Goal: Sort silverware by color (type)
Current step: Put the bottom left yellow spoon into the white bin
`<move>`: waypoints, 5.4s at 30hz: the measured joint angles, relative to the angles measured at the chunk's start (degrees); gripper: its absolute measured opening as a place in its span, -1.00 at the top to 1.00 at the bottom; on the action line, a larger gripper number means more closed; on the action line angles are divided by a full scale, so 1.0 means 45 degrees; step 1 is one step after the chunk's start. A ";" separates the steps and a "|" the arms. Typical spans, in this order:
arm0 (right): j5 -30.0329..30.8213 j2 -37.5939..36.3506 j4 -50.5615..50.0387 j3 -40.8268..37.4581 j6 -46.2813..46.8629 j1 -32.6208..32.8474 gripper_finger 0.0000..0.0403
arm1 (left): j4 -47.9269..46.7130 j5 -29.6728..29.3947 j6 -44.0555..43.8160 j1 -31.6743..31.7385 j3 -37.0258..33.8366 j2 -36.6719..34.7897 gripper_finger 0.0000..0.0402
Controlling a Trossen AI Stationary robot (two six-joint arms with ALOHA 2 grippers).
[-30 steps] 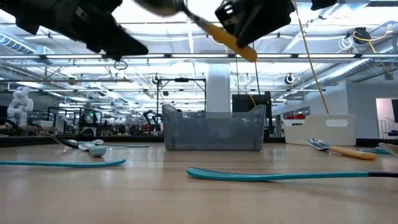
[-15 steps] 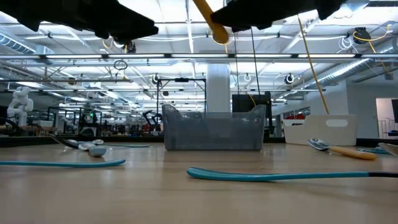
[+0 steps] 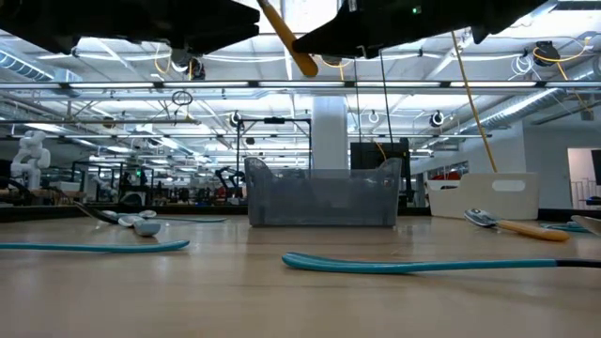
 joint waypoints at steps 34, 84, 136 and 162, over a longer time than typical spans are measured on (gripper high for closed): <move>0.6546 0.2634 0.4704 0.0308 -0.3540 0.1164 0.92 | 0.1353 -0.4670 -0.0630 -0.0185 0.3293 0.3477 0.38; 0.7718 0.2509 0.5971 0.0316 -0.4570 0.1477 0.89 | 0.2273 -0.4993 -0.0435 -0.0201 0.3308 0.3106 0.84; -0.5067 -0.1634 -0.4127 0.0316 0.4109 0.0226 0.10 | 0.0290 0.3919 0.0077 0.0469 0.3308 0.3125 0.78; -0.6336 -0.1634 -0.4138 0.0316 0.3792 -0.0024 0.68 | 0.0004 0.4632 0.0641 0.0461 0.3308 0.3111 0.78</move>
